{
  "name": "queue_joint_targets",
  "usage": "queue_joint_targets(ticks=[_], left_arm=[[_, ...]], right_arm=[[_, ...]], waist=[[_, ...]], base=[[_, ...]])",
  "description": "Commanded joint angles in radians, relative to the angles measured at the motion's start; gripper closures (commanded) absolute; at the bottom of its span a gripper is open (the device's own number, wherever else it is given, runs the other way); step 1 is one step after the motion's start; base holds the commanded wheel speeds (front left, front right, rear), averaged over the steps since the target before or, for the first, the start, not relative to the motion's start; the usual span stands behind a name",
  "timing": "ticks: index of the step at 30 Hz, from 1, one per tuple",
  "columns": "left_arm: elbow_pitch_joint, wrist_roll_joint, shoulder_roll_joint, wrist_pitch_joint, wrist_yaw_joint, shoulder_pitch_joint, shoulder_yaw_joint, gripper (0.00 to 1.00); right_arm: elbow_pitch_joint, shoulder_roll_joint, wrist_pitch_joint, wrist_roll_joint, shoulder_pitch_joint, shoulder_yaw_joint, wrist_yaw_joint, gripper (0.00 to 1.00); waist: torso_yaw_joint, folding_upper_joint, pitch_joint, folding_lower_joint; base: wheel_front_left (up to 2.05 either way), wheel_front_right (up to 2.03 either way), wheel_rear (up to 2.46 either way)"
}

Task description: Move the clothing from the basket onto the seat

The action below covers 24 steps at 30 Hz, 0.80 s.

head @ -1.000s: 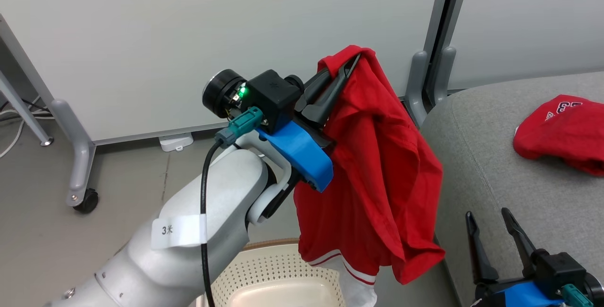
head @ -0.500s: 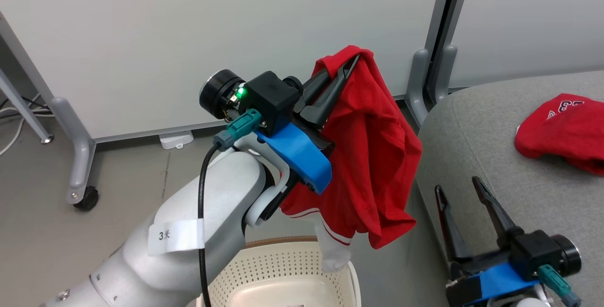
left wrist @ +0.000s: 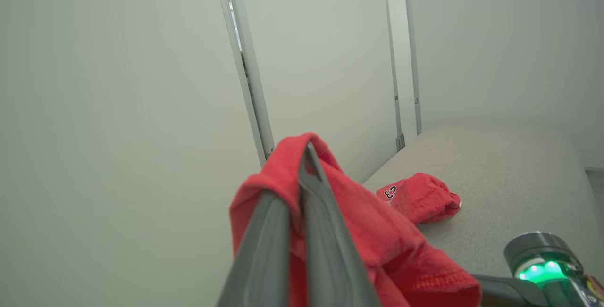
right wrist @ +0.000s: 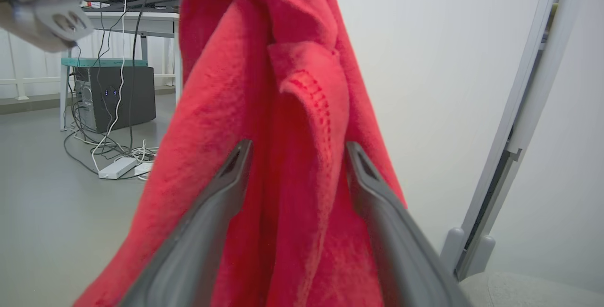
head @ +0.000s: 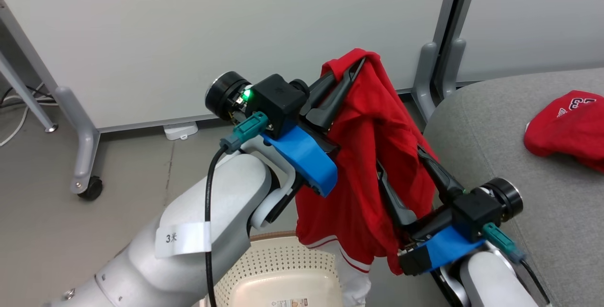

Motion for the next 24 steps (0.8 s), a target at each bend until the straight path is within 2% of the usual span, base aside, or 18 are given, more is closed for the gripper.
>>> queue_joint_targets(ticks=[1, 14, 15, 16, 24], left_arm=[[0.0, -0.005, -0.004, -0.004, -0.002, -0.011, -0.003, 1.0], [0.009, 0.006, -0.041, -0.006, -0.017, -0.03, -0.041, 1.0], [0.011, 0.006, -0.043, -0.007, -0.019, -0.031, -0.042, 1.0], [0.013, 0.006, -0.045, -0.008, -0.021, -0.031, -0.043, 1.0], [0.028, 0.001, -0.05, -0.015, -0.022, -0.035, -0.049, 1.0]], right_arm=[[0.009, 0.004, -0.001, 0.005, -0.018, 0.002, 0.0, 0.0], [0.219, 0.036, -0.001, 0.02, -0.213, 0.069, 0.0, 0.0], [0.233, 0.037, -0.001, 0.025, -0.222, 0.074, 0.0, 0.53], [0.24, 0.037, -0.001, 0.029, -0.233, 0.075, 0.0, 1.0], [0.254, 0.038, -0.001, 0.057, -0.258, 0.09, 0.0, 1.0]], waist=[[0.006, 0.0, 0.003, 0.0], [0.031, 0.0, 0.034, 0.0], [0.032, 0.0, 0.034, 0.0], [0.033, 0.0, 0.035, 0.0], [0.029, 0.0, 0.037, 0.0]], base=[[0.0, 0.0, 0.0], [0.0, 0.0, 0.0], [0.0, 0.0, 0.0], [0.0, 0.0, 0.0], [0.0, 0.0, 0.0]])
